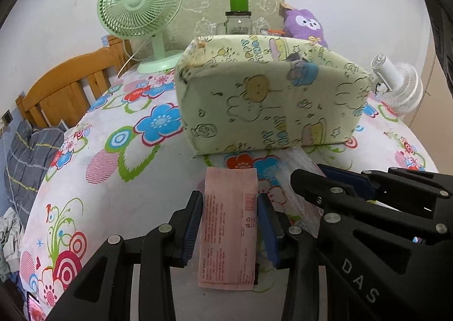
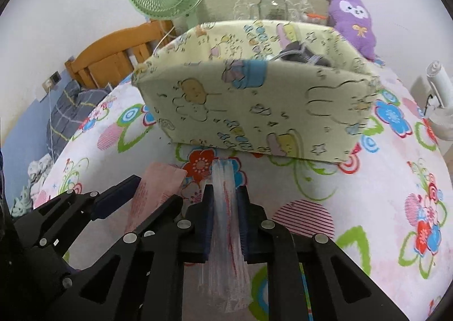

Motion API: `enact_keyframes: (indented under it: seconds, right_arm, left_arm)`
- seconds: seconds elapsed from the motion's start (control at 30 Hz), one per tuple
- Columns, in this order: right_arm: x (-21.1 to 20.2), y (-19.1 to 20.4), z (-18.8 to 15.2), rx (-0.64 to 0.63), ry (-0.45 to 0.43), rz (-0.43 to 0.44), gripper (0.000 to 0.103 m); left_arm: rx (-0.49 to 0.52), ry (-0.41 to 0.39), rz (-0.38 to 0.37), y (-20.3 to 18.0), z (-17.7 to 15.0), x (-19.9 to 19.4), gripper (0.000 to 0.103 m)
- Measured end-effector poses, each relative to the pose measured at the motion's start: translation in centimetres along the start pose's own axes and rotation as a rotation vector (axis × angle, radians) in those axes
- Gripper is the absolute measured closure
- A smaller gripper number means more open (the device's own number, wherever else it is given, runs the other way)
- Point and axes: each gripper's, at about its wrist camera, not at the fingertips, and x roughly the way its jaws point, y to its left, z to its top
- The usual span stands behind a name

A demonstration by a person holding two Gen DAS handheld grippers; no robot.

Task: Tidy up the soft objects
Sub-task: 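Lift and carry the pink packet and clear bag over the fabric box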

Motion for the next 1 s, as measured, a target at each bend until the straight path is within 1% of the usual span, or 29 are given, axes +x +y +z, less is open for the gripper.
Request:
enact_keyframes:
  seconds: [0.03,0.43,1.0]
  right_arm:
    - [-0.1,0.0,-0.1,0.001,0.000,-0.003,0.086]
    - [-3.2,-0.8,-0.5,0.030,-0.059,-0.029,0.086]
    - [-8.5,-1.6,0.2,0.052,-0.163,-0.068,0.086]
  left_arm:
    - [0.004,-0.006,0.010,-0.2,0.1,-0.1,0.063]
    - [0.021,-0.038,-0.011,-1.5,0.6,-2.1,0.063]
    - [0.037,-0.124,-0.015,-3.2,2.4,-6.3,0.064]
